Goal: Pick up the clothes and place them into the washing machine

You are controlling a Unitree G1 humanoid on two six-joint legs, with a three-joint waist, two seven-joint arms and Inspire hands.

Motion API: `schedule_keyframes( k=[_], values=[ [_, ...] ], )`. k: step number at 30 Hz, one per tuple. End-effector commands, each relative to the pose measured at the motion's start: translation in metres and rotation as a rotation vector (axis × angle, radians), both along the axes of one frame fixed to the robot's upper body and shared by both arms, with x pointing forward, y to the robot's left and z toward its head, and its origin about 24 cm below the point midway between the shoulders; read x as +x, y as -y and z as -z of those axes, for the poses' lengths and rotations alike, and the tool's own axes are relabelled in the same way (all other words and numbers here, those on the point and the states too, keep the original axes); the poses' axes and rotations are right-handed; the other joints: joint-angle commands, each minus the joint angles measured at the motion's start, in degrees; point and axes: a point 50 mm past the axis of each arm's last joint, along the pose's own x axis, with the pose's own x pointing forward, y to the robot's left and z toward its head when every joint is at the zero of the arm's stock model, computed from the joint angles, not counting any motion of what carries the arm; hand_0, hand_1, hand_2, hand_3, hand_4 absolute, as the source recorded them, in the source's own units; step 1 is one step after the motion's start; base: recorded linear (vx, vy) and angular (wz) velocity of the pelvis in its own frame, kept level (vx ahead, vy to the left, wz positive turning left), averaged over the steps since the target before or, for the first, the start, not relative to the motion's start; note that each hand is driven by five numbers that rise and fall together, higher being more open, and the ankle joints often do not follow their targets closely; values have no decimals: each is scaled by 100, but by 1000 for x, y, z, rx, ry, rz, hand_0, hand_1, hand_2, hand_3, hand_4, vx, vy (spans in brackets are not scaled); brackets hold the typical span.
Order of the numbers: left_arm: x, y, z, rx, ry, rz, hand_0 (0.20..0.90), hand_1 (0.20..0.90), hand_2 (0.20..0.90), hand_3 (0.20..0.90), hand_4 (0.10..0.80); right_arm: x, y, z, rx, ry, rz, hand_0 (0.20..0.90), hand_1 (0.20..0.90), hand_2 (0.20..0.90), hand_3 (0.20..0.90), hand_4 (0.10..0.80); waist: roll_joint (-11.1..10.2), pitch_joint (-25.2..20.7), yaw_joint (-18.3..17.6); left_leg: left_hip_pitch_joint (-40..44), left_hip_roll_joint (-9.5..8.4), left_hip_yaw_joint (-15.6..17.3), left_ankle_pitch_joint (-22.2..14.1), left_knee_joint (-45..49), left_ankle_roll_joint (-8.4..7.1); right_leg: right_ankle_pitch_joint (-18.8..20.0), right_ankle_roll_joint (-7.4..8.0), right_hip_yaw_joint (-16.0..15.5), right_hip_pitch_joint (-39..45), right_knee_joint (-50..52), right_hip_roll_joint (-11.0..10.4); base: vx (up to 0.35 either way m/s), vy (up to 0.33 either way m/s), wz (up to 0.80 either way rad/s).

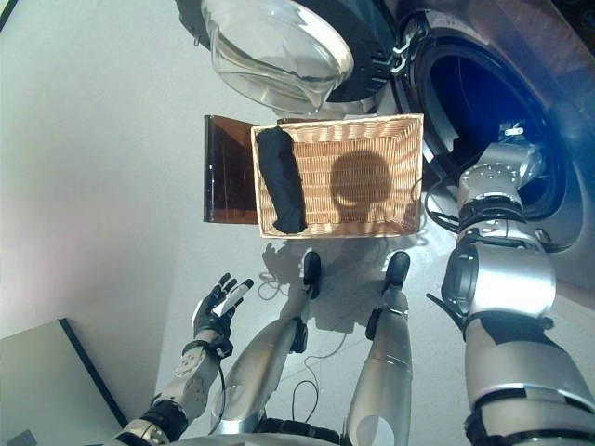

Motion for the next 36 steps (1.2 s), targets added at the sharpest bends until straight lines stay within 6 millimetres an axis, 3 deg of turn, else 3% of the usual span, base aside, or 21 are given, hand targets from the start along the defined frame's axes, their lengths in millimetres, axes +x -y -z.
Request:
schedule_keyframes(
  k=[1, 4, 7, 9, 14, 18, 25, 29, 35, 36],
  values=[
    [-11, -7, 7, 25, -28, -29, 900, 900, 900, 900, 800, -18, 19, -84, -259, 129, 100, 900, 900, 900, 900, 800, 495, 2, -88, 68, -225, 217, -224, -48, -470, -523, 13, 312, 316, 58, 217, 0, 0, 0],
    [-12, -11, 7, 36, -29, -44, 900, 900, 900, 900, 800, -17, 18, -85, -359, -5, 118, 900, 900, 900, 900, 800, 460, 7, -93, 102, -231, 218, -227, -48, -470, -538, 6, 314, 331, 89, 225, 0, 0, 0],
    [-10, -15, 4, 64, -13, -56, 900, 900, 900, 900, 800, -13, 13, -81, -579, -326, 162, 900, 900, 900, 900, 800, 402, 13, -94, 117, -230, 227, -246, -48, -474, -552, 9, 308, 355, 86, 225, 0, 0, 0],
    [-4, -16, -3, 82, 17, -62, 900, 900, 900, 900, 800, -7, 2, -78, -716, -511, 195, 900, 900, 900, 900, 800, 392, 44, -106, 106, -219, 227, -230, -48, -471, -523, 4, 300, 356, 74, 246, 0, 0, 0],
    [10, -15, -19, 77, 98, -109, 900, 900, 900, 900, 800, 9, -39, -56, -1008, -783, 283, 900, 900, 900, 900, 800, 366, 104, -145, 97, -207, 212, -196, -48, -446, -462, -2, 300, 357, 41, 272, -21, -1, -2],
    [15, -13, -24, 78, 126, -133, 900, 900, 900, 900, 800, 13, -56, -35, -1171, -883, 332, 900, 900, 900, 900, 800, 358, 109, -172, 68, -207, 198, -175, -48, -427, -396, -6, 294, 361, -19, 298, -3, 3, -1],
    [19, -10, -26, 91, 144, -142, 900, 900, 900, 900, 800, 11, -68, -6, -1364, -991, 388, 900, 900, 900, 900, 800, 342, 149, -206, 81, -202, 175, -178, -48, -415, -394, 7, 284, 378, -14, 277, 0, 0, 0],
    [19, -8, -26, 91, 145, -142, 900, 900, 900, 900, 800, 11, -79, 3, -1425, -976, 389, 900, 900, 900, 900, 800, 328, 171, -219, 92, -195, 181, -180, -48, -413, -391, 11, 265, 381, -4, 270, 0, 0, 0],
    [18, -8, -24, 102, 133, -149, 900, 900, 900, 900, 800, 12, -109, 15, -1583, -878, 338, 900, 900, 900, 900, 800, 250, 189, -257, 98, -181, 193, -186, -48, -405, -386, 12, 283, 376, -4, 286, 0, 0, 0],
    [17, -7, -23, 105, 130, -150, 900, 900, 900, 900, 800, 11, -121, 18, -1620, -834, 324, 900, 900, 900, 900, 800, 225, 190, -263, 93, -179, 195, -189, -48, -401, -385, 12, 289, 369, -2, 292, 0, 0, 0]
  ],
)
